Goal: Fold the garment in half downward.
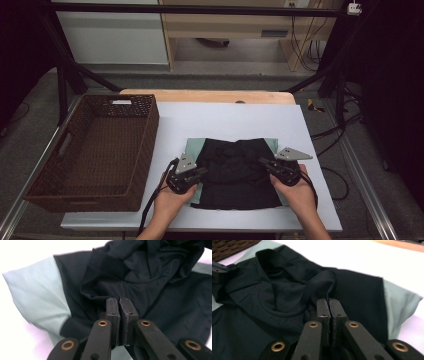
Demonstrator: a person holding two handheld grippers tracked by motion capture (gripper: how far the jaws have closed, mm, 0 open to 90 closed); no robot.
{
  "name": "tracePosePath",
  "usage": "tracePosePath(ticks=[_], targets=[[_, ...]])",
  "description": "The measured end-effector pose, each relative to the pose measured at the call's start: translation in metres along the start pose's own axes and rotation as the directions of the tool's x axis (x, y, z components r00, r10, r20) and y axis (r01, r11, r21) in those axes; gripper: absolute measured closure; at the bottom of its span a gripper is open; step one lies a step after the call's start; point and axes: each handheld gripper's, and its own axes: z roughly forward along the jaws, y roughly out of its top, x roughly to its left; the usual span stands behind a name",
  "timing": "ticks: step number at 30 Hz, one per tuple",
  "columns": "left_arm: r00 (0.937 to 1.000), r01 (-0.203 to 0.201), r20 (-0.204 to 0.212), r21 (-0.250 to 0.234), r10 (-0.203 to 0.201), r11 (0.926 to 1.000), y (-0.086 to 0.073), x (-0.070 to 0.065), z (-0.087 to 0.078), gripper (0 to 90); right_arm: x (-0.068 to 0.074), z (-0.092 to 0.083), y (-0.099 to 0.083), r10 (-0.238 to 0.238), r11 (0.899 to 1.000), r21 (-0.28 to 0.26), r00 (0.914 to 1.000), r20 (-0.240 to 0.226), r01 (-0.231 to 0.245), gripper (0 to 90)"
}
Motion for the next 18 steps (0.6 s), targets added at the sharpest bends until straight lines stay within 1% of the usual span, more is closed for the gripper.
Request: tracePosePath(ticks=[1,2,3,5,7,8,10,12,14,18], targets=[[1.0,0.0,0.0,0.0,0.0,1.0,0.0,0.0,0.0,86.0,0.0,0.0,0.0,0.0,1.0,0.0,1.0,0.0,0.0,88.0],[0.9997,0.023,0.009,-0.005,-0.022,0.9997,-0.004,0.001,-0.003,86.0,0.002,-0.001,-0.003,-0.011,1.0,0.008,0.9999,-0.005,0.011,88.0],[0.9996,0.024,0.014,-0.002,-0.023,0.9997,-0.005,0.001,-0.003,86.0,0.002,-0.002,-0.004,-0.012,1.0,0.005,0.9999,-0.005,0.012,88.1],[0.9992,0.036,0.02,-0.016,-0.036,0.9992,-0.007,0.002,-0.006,86.2,0.003,-0.004,-0.005,-0.011,1.0,-0.001,0.9999,-0.006,0.011,88.2],[0.999,0.038,0.025,-0.018,-0.038,0.9991,-0.008,0.002,-0.007,86.3,0.004,-0.006,-0.008,-0.017,1.0,-0.006,0.9998,-0.008,0.017,88.3],[0.9994,0.024,0.025,-0.018,-0.024,0.9995,-0.008,0.001,-0.01,86.3,0.005,-0.007,-0.01,-0.019,1.0,-0.003,0.9998,-0.005,0.019,88.3],[0.9993,0.022,0.03,-0.016,-0.021,0.9996,-0.008,0.001,-0.011,86.0,0.005,-0.009,-0.014,-0.017,1.0,0.005,0.9998,-0.007,0.017,88.3],[0.9995,0.001,0.033,0.003,-0.001,1.0,-0.008,-0.001,-0.013,85.9,0.004,-0.013,-0.016,-0.002,1.0,0.006,1.0,-0.005,0.002,88.3],[0.9995,-0.012,0.028,0.02,0.011,0.9997,-0.01,-0.002,-0.012,85.7,0.002,-0.015,-0.019,-0.004,1.0,0.01,1.0,-0.007,0.004,88.3],[0.9994,-0.013,0.032,0.06,0.011,0.9981,-0.016,-0.002,-0.006,86.0,0.002,-0.02,-0.027,0.0,1.0,0.025,1.0,-0.007,0.0,88.3]])
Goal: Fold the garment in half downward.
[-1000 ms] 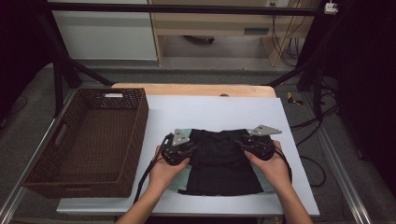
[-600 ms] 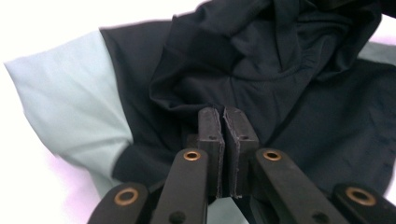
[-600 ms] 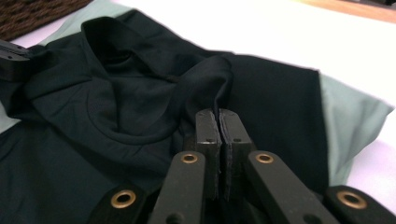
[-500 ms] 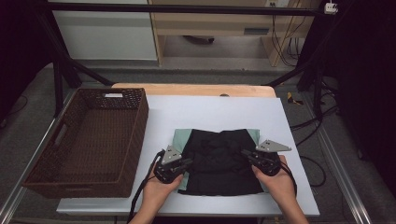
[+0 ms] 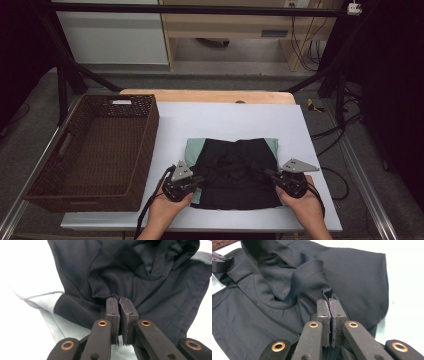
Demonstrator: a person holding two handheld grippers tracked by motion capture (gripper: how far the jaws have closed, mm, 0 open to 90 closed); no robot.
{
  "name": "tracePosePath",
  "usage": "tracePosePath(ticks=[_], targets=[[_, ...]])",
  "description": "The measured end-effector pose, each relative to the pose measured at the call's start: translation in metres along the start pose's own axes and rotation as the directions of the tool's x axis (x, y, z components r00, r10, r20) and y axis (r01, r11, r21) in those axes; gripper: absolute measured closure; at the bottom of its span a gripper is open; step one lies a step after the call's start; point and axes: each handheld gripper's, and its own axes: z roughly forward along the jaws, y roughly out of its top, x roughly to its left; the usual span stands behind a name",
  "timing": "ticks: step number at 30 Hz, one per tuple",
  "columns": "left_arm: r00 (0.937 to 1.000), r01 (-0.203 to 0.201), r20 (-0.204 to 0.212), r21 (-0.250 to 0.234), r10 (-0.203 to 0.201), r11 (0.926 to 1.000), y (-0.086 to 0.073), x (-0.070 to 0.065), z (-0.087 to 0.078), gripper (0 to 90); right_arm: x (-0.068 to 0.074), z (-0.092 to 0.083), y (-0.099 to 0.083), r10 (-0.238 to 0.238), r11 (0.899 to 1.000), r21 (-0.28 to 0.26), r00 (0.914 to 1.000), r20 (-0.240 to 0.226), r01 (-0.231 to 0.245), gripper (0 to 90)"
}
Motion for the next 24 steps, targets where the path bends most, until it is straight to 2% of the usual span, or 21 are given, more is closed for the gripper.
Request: tracePosePath(ticks=[6,12,15,18,21,23,24], targets=[[0.9994,-0.017,-0.03,0.028,0.018,0.9995,-0.003,0.004,0.001,87.2,-0.005,-0.004,-0.011,-0.002,1.0,0.025,0.9997,0.026,0.002,88.4],[0.9987,-0.027,-0.042,0.042,0.029,0.9988,-0.006,0.006,0.005,86.7,-0.005,-0.001,-0.016,0.023,0.999,0.044,0.9997,0.013,-0.023,88.1],[0.9987,-0.028,-0.043,0.024,0.029,0.9993,-0.005,0.005,0.003,82.9,-0.004,0.0,-0.016,0.02,0.999,0.037,0.9998,0.01,-0.02,86.3],[0.999,-0.027,-0.035,-0.023,0.026,0.9994,0.002,0.003,-0.003,80.5,0.001,-0.002,-0.012,-0.005,1.0,0.004,1.0,-0.004,0.005,75.8],[0.9981,-0.035,-0.053,-0.065,0.032,0.9973,0.007,0.002,-0.009,71.9,0.005,-0.001,-0.009,-0.012,1.0,-0.011,0.9999,-0.001,0.012,65.6],[0.9979,-0.037,-0.057,-0.081,0.032,0.9961,0.009,0.002,-0.011,70.2,0.006,-0.001,-0.008,-0.016,1.0,-0.01,0.9999,0.001,0.016,63.4],[0.9971,-0.04,-0.069,-0.101,0.033,0.994,0.012,0.002,-0.015,64.9,0.007,-0.001,-0.008,-0.015,1.0,-0.015,0.9999,0.001,0.015,58.3]])
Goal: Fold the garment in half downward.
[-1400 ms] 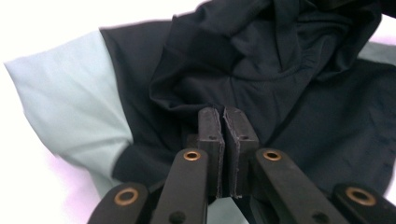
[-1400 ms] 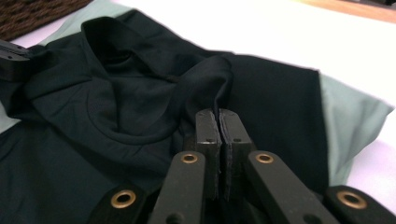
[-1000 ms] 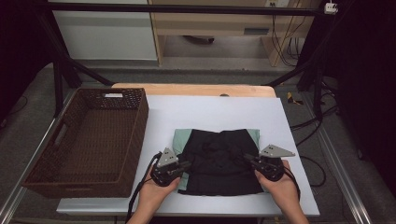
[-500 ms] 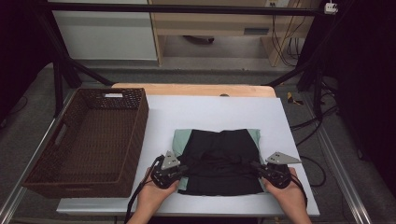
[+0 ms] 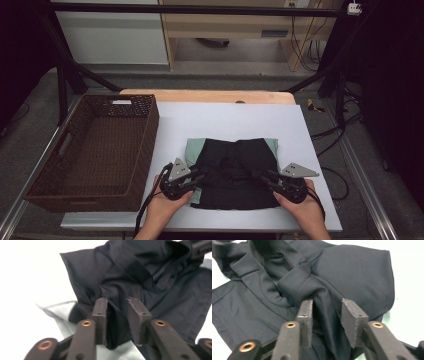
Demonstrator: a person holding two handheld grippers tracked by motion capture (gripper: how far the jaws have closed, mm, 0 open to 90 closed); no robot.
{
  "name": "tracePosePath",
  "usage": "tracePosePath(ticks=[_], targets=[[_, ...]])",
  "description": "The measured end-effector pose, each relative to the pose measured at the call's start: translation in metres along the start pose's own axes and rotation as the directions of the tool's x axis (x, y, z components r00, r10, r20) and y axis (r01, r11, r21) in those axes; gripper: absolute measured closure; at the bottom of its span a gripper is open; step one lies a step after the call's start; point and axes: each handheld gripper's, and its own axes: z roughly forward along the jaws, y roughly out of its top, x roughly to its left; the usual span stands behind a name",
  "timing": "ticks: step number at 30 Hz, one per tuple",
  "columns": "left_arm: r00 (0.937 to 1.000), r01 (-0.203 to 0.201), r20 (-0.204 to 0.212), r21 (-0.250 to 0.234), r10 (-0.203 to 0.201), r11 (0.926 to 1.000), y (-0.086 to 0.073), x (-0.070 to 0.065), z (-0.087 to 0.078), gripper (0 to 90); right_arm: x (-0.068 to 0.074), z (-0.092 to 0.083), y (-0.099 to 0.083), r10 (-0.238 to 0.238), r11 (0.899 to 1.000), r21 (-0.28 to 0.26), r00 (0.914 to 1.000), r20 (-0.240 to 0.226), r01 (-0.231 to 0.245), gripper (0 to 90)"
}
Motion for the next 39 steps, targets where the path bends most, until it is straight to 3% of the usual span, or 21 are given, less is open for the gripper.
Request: tracePosePath(ticks=[6,10,22,29,34,39], targets=[[0.9996,-0.019,-0.023,-0.039,0.018,0.9991,0.008,0.002,-0.001,57.7,0.0,-0.001,0.004,0.008,1.0,-0.023,0.9999,0.01,-0.007,44.2],[0.9996,-0.018,-0.021,-0.044,0.017,0.9989,0.012,0.004,0.007,55.2,0.005,0.0,0.008,-0.021,0.999,-0.036,0.9997,0.01,0.021,36.7],[0.9993,-0.038,0.0,-0.01,0.038,0.9992,0.014,0.004,0.03,47.9,0.018,0.008,0.015,-0.042,0.999,-0.035,0.999,-0.015,0.041,32.4],[0.9983,-0.055,0.017,0.003,0.055,0.9985,0.016,0.002,0.041,44.9,0.025,0.017,0.022,-0.064,0.997,-0.038,0.9978,-0.018,0.063,35.9],[0.9963,-0.08,0.034,0.028,0.079,0.9964,0.014,-0.003,0.051,43.4,0.027,0.022,0.023,-0.078,0.996,-0.039,0.9969,-0.015,0.077,46.8],[0.9938,-0.111,0.013,0.022,0.11,0.9936,0.011,-0.007,0.058,49.0,0.026,0.022,0.023,-0.077,0.996,-0.039,0.9969,-0.015,0.077,59.4]])
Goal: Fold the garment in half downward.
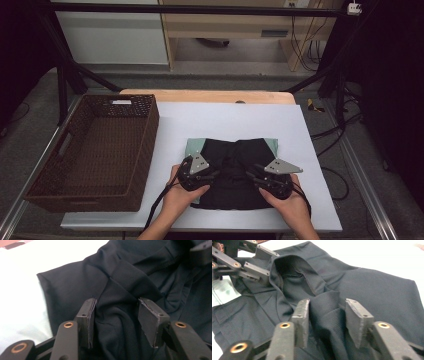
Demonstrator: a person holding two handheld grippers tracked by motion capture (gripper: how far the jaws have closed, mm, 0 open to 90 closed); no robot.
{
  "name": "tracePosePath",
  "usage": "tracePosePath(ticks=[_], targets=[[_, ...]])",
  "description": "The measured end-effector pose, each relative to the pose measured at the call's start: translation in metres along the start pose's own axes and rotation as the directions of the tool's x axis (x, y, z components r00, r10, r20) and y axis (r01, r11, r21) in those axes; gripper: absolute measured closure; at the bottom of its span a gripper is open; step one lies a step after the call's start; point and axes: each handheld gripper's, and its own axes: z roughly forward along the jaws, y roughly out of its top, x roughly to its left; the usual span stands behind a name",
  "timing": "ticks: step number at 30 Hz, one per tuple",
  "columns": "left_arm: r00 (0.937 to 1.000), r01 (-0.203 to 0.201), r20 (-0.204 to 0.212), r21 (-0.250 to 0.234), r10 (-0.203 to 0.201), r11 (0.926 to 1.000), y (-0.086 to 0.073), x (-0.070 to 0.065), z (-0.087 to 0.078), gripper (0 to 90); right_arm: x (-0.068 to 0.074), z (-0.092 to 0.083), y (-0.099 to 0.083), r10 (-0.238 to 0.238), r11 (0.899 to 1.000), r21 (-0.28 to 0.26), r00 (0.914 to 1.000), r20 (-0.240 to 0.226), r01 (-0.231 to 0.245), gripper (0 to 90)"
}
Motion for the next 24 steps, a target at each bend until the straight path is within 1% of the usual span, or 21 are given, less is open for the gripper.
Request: tracePosePath(ticks=[1,2,3,6,7,9,11,12,13,16,17,18,20,24], targets=[[1.0,-0.003,0.0,0.001,0.003,1.0,0.0,-0.001,0.001,49.7,0.0,0.0,0.0,-0.002,1.0,0.0,1.0,0.0,0.002,63.6],[1.0,-0.003,0.0,0.001,0.003,1.0,0.0,-0.001,0.001,51.0,0.0,0.0,0.0,-0.002,1.0,0.0,1.0,0.0,0.002,63.6],[1.0,-0.006,0.0,0.012,0.006,0.9999,-0.001,-0.002,0.003,52.7,-0.001,-0.001,-0.001,-0.008,1.0,0.004,1.0,-0.005,0.008,70.9],[0.9999,-0.013,-0.009,0.019,0.013,0.9997,-0.001,-0.006,0.001,61.4,-0.001,-0.001,-0.002,-0.008,1.0,0.005,1.0,-0.004,0.008,76.0],[0.9998,-0.012,-0.014,0.013,0.012,0.9998,0.0,-0.007,0.0,63.4,-0.001,-0.002,-0.002,-0.01,1.0,0.006,0.9999,-0.004,0.01,76.9],[0.9999,-0.006,-0.011,0.009,0.006,0.9999,0.0,-0.007,-0.002,68.3,-0.002,-0.003,-0.003,-0.006,1.0,0.005,1.0,-0.004,0.006,79.8],[1.0,0.01,-0.001,0.007,-0.01,0.9999,0.001,-0.008,-0.006,73.6,-0.004,-0.004,-0.003,-0.003,1.0,0.007,1.0,-0.001,0.003,81.6],[1.0,0.01,-0.001,0.007,-0.01,0.9999,0.001,-0.008,-0.006,75.9,-0.005,-0.005,-0.004,0.001,1.0,0.007,1.0,-0.002,-0.001,82.6],[0.9999,0.008,0.013,0.006,-0.009,0.9999,0.002,-0.01,-0.008,79.1,-0.005,-0.005,-0.004,0.005,1.0,0.01,1.0,-0.002,-0.005,83.0],[0.9997,0.013,0.018,0.008,-0.014,0.9999,0.003,-0.011,-0.012,81.9,-0.006,-0.006,-0.004,0.009,1.0,0.009,1.0,-0.001,-0.009,83.5],[0.9988,0.035,0.034,-0.001,-0.035,0.9994,0.004,-0.011,-0.016,82.5,-0.007,-0.008,-0.004,0.014,1.0,0.006,0.9999,-0.001,-0.014,83.8],[0.9981,0.047,0.039,-0.001,-0.047,0.9989,0.004,-0.01,-0.017,82.7,-0.007,-0.008,-0.004,0.017,1.0,0.006,0.9999,-0.003,-0.017,83.8],[0.9964,0.067,0.053,0.001,-0.067,0.9978,0.004,-0.008,-0.022,83.4,-0.007,-0.009,-0.005,0.022,1.0,0.01,0.9998,-0.004,-0.021,83.9],[0.9925,0.102,0.067,0.009,-0.102,0.9947,0.001,-0.004,-0.03,84.2,-0.008,-0.012,-0.007,0.034,0.999,0.011,0.9994,-0.007,-0.033,84.3]])
